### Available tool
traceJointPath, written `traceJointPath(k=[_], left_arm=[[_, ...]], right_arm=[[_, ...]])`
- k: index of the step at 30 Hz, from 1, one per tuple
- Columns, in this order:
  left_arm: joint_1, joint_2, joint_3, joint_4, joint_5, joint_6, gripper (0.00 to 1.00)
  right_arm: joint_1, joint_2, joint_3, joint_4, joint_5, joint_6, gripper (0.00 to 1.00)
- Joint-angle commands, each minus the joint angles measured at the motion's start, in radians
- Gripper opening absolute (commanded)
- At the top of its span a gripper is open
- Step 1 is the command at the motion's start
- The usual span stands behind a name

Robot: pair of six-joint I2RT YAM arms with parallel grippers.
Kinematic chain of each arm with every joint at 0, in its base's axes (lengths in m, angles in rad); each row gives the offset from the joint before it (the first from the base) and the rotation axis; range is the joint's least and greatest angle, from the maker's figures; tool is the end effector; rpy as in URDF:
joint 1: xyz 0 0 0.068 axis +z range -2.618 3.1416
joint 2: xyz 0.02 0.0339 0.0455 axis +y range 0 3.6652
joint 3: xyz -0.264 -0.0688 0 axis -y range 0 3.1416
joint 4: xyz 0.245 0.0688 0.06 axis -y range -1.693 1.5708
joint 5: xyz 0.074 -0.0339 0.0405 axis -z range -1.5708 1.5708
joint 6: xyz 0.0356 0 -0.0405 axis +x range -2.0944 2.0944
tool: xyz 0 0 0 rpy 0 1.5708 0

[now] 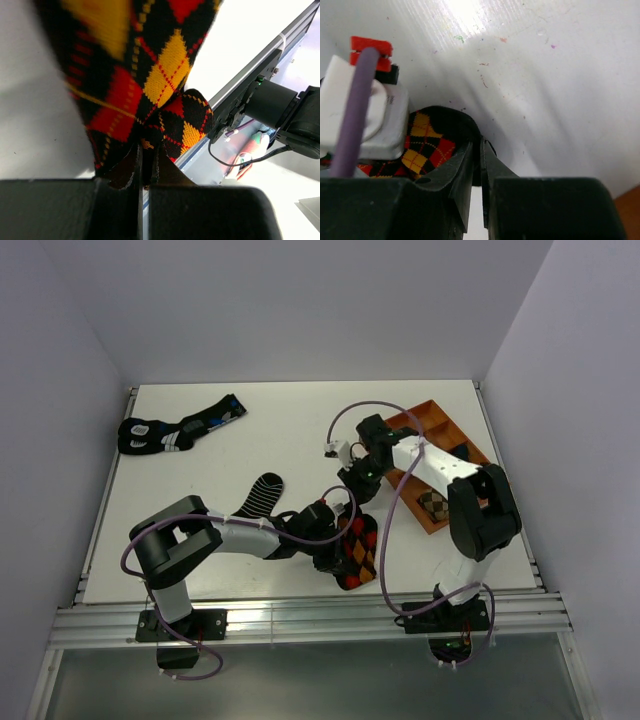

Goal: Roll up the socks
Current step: Roll the sock at the center of the board.

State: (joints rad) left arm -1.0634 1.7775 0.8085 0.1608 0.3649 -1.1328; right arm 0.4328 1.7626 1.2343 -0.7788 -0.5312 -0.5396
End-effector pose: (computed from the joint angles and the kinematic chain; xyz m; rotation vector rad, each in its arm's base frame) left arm 0.1524 -0.3002 0.1263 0.1113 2.8431 -1.2512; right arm 0.3006 0.1587 0.1999 -1.3791 2.3960 0.7309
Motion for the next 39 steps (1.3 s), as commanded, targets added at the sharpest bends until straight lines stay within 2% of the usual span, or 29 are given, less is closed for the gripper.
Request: traceJointPath(k=[1, 8, 13, 19, 26, 31, 35, 39], left_arm=[[-0.018, 0.026, -0.034, -0.073, -0.069, 0.007, 0.0], [-0.021, 0.028, -0.032, -0.06, -0.063, 0.011, 0.0], [-0.026, 0.034, -0.026, -0.06, -0.064, 0.016, 0.0], [-0.026, 0.057, -0.028, -0.047, -0.053, 0.014, 0.0], [-0.018, 0.085, -0.011, -0.069, -0.015, 0.016, 0.0], [-0.01, 0.092, 0.008, -0.08, -0.007, 0.016, 0.0], [-0.009, 0.076, 0.014, -0.107, -0.053, 0.018, 0.0], [-0.009, 0.06, -0.002, -0.084, -0.07, 0.008, 0.0]], right_arm=[[0.006, -0.097, 0.008, -0.004, 0.059, 0.03, 0.16], [0.001, -0.183, -0.076, 0.019, 0.163, 0.053, 0.15], [-0.008, -0.184, -0.145, 0.055, 0.169, 0.043, 0.15], [-0.025, -0.242, -0.2, 0.052, 0.117, 0.007, 0.25], [-0.039, -0.423, -0.268, 0.049, 0.082, -0.06, 0.31], [-0.045, -0.488, -0.34, 0.064, 0.052, -0.12, 0.41], [-0.046, -0.402, -0.325, 0.07, 0.102, -0.066, 0.37], [-0.054, -0.33, -0.299, 0.084, 0.099, -0.04, 0.4]])
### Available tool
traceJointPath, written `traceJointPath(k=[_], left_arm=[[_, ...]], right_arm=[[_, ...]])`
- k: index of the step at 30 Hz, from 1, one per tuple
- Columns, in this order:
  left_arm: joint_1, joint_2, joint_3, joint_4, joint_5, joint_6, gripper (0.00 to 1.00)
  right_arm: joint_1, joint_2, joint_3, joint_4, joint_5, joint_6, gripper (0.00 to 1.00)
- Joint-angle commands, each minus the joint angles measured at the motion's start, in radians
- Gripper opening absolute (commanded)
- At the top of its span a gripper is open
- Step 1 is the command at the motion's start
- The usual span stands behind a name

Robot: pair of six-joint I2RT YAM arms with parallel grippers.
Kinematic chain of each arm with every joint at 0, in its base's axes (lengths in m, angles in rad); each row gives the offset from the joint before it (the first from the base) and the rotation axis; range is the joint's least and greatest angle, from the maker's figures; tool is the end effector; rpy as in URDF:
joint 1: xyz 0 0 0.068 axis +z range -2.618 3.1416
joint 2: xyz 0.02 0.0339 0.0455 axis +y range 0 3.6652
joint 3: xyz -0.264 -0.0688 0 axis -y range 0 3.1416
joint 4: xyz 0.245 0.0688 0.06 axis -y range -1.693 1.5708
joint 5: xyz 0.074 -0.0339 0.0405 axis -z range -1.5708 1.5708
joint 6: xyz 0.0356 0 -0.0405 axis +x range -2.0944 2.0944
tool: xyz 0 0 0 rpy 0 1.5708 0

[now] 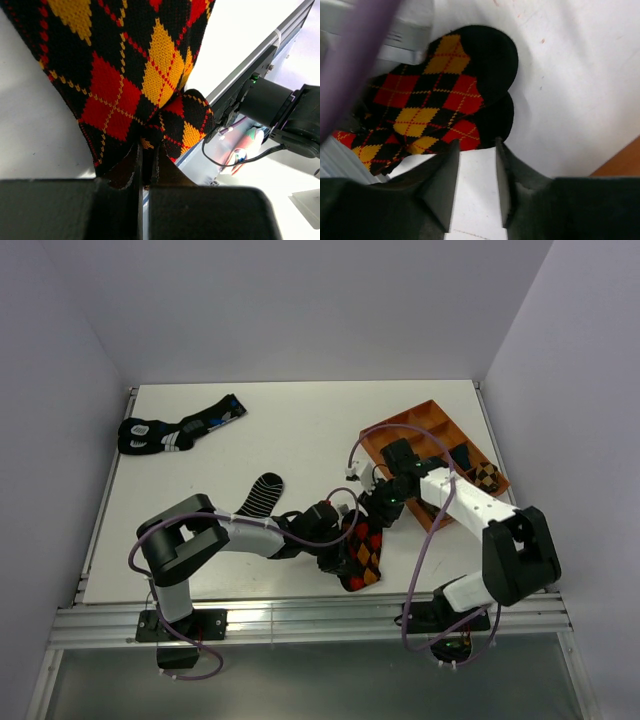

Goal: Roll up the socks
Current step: Roll the sock at the center of the board.

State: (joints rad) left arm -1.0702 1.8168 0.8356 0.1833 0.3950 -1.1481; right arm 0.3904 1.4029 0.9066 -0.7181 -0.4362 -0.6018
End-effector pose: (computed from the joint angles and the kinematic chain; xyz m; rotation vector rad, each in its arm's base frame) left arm 0.1536 -0.3092 0.1228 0.1209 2.8568 -1.2923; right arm 0.2319 0.1117 0.2103 -1.3768 2.3179 0.5425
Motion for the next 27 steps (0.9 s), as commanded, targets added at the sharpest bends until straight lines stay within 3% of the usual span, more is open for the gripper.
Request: traceJointPath(k=[1, 7, 27], left_arm=[[-0.004, 0.021, -0.035, -0.099, -0.099, 0.015, 0.0], [-0.004, 0.007, -0.067, -0.071, -0.105, 0.01, 0.0], [-0.014, -0.008, -0.115, 0.031, -0.137, -0.042, 0.0]], right_arm=[[-0.012, 0.069, 0.046, 0.014, -0.005, 0.023, 0.44], [-0.021, 0.211, 0.155, -0.012, -0.068, 0.053, 0.5], [-0.019, 0.401, 0.296, -0.033, -0.147, 0.099, 0.49]])
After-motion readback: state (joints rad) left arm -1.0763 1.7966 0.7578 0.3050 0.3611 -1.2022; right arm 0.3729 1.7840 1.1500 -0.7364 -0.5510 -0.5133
